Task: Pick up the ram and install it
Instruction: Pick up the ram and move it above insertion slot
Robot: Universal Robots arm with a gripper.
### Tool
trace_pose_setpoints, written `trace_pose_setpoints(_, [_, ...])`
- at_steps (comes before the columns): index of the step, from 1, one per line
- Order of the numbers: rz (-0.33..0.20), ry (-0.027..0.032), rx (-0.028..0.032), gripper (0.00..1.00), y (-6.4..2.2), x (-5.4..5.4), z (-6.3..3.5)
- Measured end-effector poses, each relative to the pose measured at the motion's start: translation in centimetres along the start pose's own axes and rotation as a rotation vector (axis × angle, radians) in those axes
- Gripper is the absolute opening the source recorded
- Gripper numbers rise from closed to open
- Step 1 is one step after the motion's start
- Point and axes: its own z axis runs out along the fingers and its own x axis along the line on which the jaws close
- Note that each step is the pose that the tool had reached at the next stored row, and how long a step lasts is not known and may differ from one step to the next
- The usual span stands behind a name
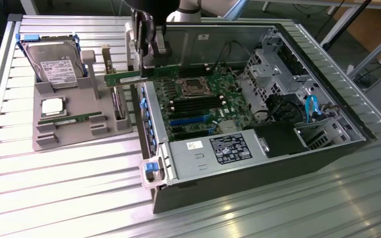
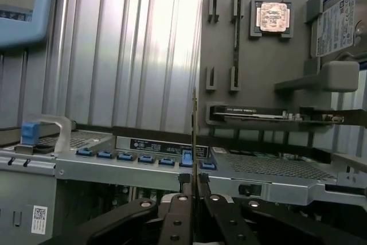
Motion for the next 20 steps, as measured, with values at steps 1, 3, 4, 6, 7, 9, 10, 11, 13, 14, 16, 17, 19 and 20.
trace_pose_setpoints(1, [0.000,0.0026,-0.0003,0.13,-0.35,0.0,0.05])
trace_pose_setpoints(3, [0.000,0.0062,-0.0007,0.13,-1.75,0.2,0.08])
trace_pose_setpoints(4, [0.000,0.0067,-0.0007,0.13,-2.47,0.3,0.06])
trace_pose_setpoints(6, [0.000,0.0097,-0.0011,0.13,-3.57,0.4,0.03])
trace_pose_setpoints(7, [0.001,0.0124,-0.0014,0.13,-3.94,0.4,0.04])
trace_pose_setpoints(9, [0.001,0.0187,-0.0021,0.13,-4.61,0.5,0.06])
trace_pose_setpoints(10, [0.001,0.0218,-0.0025,0.13,-4.90,0.5,0.07])
trace_pose_setpoints(11, [0.001,0.0237,-0.0027,0.13,-5.11,0.6,0.08])
trace_pose_setpoints(13, [0.001,0.0279,-0.0031,0.13,-5.56,0.6,0.10])
trace_pose_setpoints(14, [0.002,0.0300,-0.0033,0.13,-5.79,0.6,0.12])
trace_pose_setpoints(16, [0.002,0.0351,-0.0040,0.13,-6.50,0.7,0.15])
trace_pose_setpoints(17, [0.002,0.0369,-0.0041,0.13,-6.85,0.7,0.17])
trace_pose_setpoints(19, [0.002,0.0428,-0.0047,0.13,-7.96,0.8,0.41])
trace_pose_setpoints(20, [0.002,0.0439,-0.0049,0.13,-8.40,0.9,0.54])
